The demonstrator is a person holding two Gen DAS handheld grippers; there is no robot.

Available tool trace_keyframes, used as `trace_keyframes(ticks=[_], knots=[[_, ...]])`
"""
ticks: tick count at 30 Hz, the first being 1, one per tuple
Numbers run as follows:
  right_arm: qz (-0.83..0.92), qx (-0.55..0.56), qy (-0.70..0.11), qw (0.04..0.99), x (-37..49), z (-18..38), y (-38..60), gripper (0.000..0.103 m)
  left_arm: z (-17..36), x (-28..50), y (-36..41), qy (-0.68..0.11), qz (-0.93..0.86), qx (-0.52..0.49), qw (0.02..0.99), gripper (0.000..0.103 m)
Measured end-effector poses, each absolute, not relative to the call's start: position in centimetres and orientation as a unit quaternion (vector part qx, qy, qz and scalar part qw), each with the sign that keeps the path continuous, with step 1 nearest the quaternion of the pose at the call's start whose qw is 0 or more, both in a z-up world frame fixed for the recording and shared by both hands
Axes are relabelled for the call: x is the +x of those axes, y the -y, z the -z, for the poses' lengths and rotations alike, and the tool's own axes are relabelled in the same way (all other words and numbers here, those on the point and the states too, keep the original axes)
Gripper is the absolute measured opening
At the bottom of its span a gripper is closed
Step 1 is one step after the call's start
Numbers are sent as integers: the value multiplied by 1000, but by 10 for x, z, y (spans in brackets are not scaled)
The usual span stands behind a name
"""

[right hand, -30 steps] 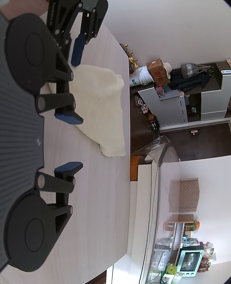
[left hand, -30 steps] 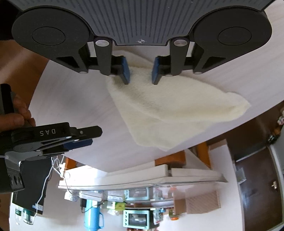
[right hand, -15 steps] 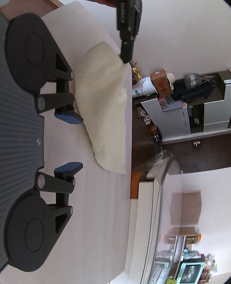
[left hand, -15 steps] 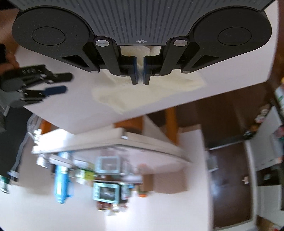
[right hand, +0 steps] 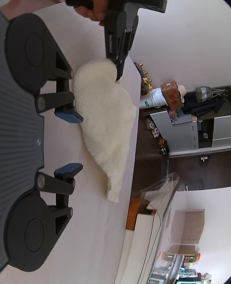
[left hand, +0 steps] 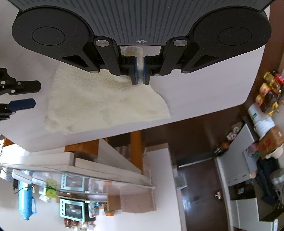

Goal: Fold towel

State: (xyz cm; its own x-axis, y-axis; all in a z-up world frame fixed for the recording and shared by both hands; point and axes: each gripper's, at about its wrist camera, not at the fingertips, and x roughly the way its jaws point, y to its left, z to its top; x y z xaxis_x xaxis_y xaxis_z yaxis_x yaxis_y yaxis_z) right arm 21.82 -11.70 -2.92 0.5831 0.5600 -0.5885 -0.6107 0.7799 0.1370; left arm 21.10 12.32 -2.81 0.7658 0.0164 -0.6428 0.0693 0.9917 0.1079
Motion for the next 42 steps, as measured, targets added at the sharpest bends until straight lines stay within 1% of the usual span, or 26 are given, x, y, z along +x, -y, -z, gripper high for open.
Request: trace_keyframes(ticks=[5, 6, 7, 8, 10, 14, 17, 18, 19, 20, 21, 25, 29, 33, 37, 39, 40, 41, 42], knots=[[-340, -20, -335, 878, 235, 34, 103, 58, 28, 214, -124, -342, 25, 66, 937, 7], [-342, -14, -339, 876, 237, 35, 102, 52, 28, 214, -124, -341, 26, 66, 937, 7], [-344, -7, -341, 875, 237, 35, 102, 27, 28, 213, -125, -340, 28, 64, 938, 7], [-347, 0, -340, 874, 237, 34, 104, 15, 28, 214, -124, -340, 28, 63, 938, 7], [-349, 7, -336, 875, 234, 29, 108, 13, 25, 210, -123, -336, 36, 59, 939, 7], [-352, 20, -335, 874, 219, 4, 131, 12, 16, 199, -113, -327, 67, 60, 941, 9], [-348, 42, -332, 876, 208, -22, 160, 12, 8, 190, -104, -318, 97, 56, 942, 16], [-345, 46, -330, 877, 205, -27, 165, 12, 6, 187, -99, -315, 109, 55, 941, 21], [-339, 47, -326, 881, 201, -34, 171, 12, 3, 183, -95, -313, 122, 54, 940, 30], [-330, 48, -318, 888, 192, -47, 183, 12, 2, 180, -89, -311, 131, 57, 940, 32], [-322, 50, -314, 892, 187, -55, 190, 12, 0, 177, -84, -308, 140, 60, 939, 30], [-291, 47, -301, 907, 175, -74, 207, 12, 0, 168, -66, -306, 172, 69, 934, 34], [-253, 19, -321, 912, 195, -55, 203, 13, 10, 161, -47, -313, 201, 87, 924, 34], [-245, 44, -351, 903, 216, -31, 208, 14, 20, 156, -29, -316, 227, 103, 915, 35], [-236, 89, -361, 898, 232, -13, 221, 24, 33, 156, -4, -311, 250, 149, 905, 39], [-233, 91, -357, 900, 232, -11, 225, 30, 37, 159, 2, -308, 250, 157, 905, 39], [-234, 93, -352, 901, 229, -12, 229, 33, 39, 162, 3, -310, 249, 156, 904, 36], [-235, 94, -348, 903, 224, -14, 233, 35, 40, 165, 3, -312, 248, 151, 904, 28], [-236, 95, -343, 904, 218, -16, 238, 41, 40, 170, 1, -315, 244, 138, 907, 10]])
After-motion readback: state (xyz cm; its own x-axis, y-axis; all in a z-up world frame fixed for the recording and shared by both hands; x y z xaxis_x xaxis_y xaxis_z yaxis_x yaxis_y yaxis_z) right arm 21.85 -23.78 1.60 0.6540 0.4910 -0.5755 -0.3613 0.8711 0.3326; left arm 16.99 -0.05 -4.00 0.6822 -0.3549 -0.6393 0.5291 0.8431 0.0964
